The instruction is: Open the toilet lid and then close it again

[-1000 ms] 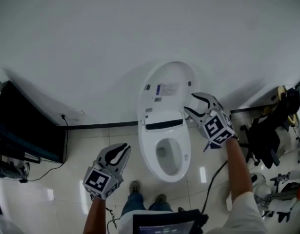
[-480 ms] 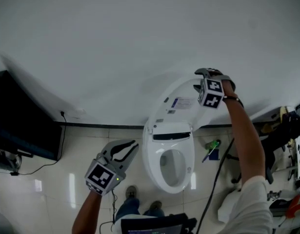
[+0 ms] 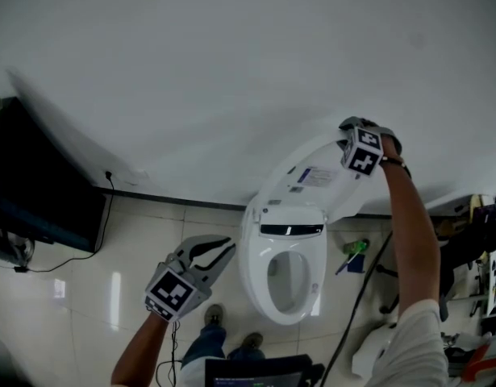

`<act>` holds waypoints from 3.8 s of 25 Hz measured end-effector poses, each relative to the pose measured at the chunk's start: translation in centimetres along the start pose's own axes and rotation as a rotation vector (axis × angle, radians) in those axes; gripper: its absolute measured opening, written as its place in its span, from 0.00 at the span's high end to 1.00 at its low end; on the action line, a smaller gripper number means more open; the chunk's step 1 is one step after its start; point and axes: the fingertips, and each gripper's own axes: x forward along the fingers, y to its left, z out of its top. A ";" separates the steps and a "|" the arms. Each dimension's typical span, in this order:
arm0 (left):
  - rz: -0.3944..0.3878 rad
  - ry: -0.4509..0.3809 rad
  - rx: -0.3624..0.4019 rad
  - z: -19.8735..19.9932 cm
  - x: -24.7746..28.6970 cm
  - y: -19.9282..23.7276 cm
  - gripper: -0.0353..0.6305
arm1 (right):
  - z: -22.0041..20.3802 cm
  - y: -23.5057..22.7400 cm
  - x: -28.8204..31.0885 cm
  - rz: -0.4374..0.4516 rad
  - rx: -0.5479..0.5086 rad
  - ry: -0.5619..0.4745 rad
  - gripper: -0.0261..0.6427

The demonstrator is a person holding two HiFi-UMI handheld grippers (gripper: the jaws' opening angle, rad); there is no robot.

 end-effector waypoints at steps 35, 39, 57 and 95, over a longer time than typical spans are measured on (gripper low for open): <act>-0.144 0.009 0.040 -4.9 3.2 -28.8 0.89 | -3.8 57.1 -20.7 -0.003 0.124 -0.325 0.64; -0.143 0.016 0.014 -8.2 4.3 -30.0 0.88 | -3.5 65.1 -17.7 0.138 0.214 -0.351 0.75; -0.109 0.053 -0.016 -16.2 5.7 -28.9 0.89 | -1.2 81.1 -4.6 0.537 0.340 -0.227 0.65; -0.023 -0.014 -0.011 -0.9 0.5 -32.8 0.89 | -9.5 48.3 -35.7 0.041 1.262 -0.842 0.65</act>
